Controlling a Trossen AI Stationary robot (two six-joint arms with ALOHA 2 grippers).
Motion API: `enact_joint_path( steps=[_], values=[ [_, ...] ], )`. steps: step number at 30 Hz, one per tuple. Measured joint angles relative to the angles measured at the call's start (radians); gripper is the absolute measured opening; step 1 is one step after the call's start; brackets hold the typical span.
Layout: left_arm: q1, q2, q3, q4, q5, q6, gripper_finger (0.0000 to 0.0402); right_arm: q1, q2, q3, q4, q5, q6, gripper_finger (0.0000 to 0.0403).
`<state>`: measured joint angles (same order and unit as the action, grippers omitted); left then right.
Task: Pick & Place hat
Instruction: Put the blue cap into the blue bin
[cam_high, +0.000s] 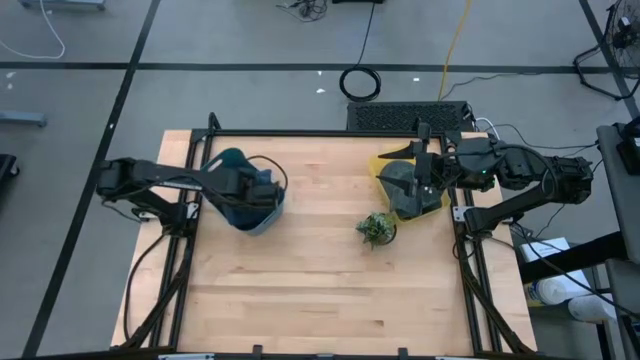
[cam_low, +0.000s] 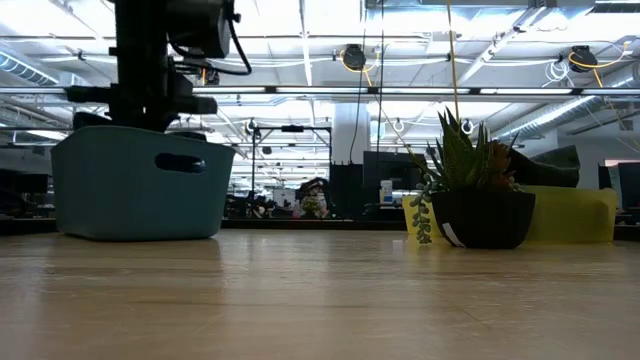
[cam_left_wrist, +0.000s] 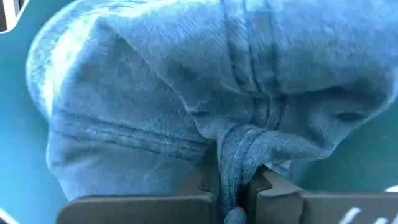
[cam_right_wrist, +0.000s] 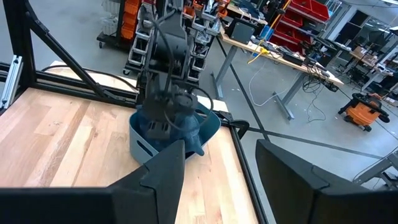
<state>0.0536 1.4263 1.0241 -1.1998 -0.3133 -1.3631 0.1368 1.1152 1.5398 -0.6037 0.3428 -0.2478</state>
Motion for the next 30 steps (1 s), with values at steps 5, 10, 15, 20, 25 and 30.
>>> enact_joint_path(
  steps=[5, 10, 15, 20, 25, 30],
  values=[
    [-0.001, 0.053, 0.000, 0.029, 0.010, 0.006, 0.0023, 0.000, 0.000, 0.000, 0.000, -0.003, 0.001, 0.0187],
    [-0.001, 0.084, -0.001, 0.047, 0.016, 0.031, 0.0011, 0.000, 0.000, 0.000, 0.000, -0.003, 0.007, 0.0187],
    [0.004, 0.082, -0.001, 0.054, 0.020, 0.035, 0.0030, 0.000, 0.000, 0.000, -0.001, -0.004, 0.026, 0.0187],
    [0.014, 0.064, 0.000, 0.054, 0.035, 0.052, 0.0091, 0.000, 0.000, 0.000, -0.001, -0.004, 0.027, 0.0187],
    [0.026, 0.042, 0.000, 0.056, 0.053, 0.070, 0.0146, 0.000, 0.000, 0.000, 0.000, -0.005, 0.026, 0.0187],
    [0.028, -0.011, 0.000, 0.062, 0.054, 0.081, 0.0214, 0.000, 0.000, 0.000, 0.000, -0.005, 0.017, 0.0187]
  ],
)
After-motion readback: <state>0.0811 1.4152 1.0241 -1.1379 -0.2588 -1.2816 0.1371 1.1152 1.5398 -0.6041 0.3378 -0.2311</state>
